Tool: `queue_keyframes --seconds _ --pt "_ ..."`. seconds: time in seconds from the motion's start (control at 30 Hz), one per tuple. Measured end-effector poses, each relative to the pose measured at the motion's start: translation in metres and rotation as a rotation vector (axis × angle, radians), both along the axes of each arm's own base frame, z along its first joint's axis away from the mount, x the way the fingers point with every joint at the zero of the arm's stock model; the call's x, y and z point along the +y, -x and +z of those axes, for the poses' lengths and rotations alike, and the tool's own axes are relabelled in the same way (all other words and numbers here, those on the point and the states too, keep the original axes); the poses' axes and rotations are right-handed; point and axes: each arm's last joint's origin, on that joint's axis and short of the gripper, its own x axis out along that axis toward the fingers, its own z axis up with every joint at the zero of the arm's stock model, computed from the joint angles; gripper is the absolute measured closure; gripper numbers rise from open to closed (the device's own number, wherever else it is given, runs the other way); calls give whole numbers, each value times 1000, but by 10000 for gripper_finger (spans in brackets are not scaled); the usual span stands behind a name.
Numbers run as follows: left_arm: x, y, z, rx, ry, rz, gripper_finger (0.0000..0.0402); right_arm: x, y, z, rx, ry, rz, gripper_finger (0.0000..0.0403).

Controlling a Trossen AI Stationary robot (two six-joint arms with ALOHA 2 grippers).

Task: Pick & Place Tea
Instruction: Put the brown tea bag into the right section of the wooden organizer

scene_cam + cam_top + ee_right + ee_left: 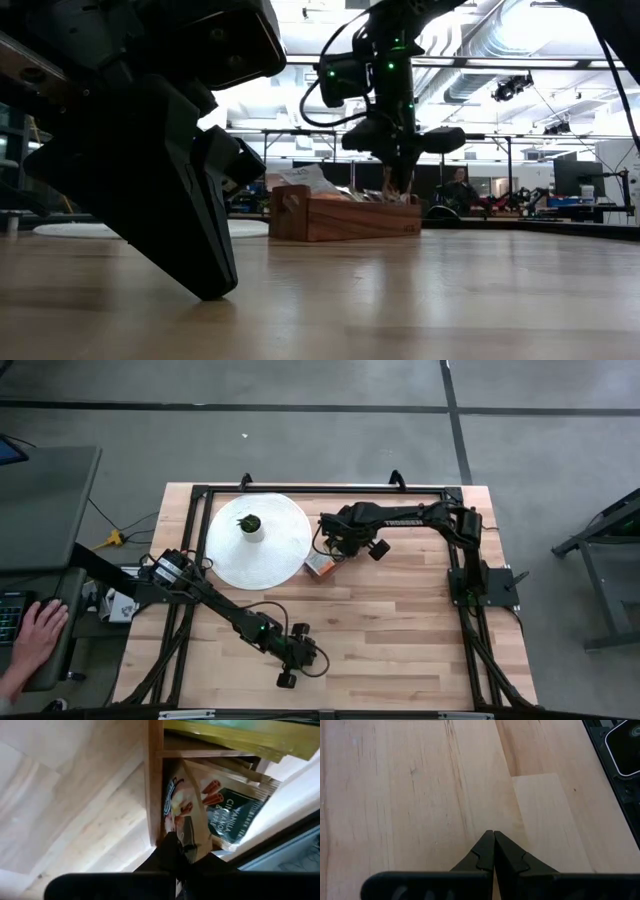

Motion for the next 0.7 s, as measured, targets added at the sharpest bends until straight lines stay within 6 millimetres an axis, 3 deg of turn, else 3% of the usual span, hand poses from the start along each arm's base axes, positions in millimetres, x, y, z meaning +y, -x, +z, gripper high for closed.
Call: queue_keyframes --seconds 0.7 --pt "0 0 0 1 2 -2 401 1 0 0 -21 -16 -39 385"
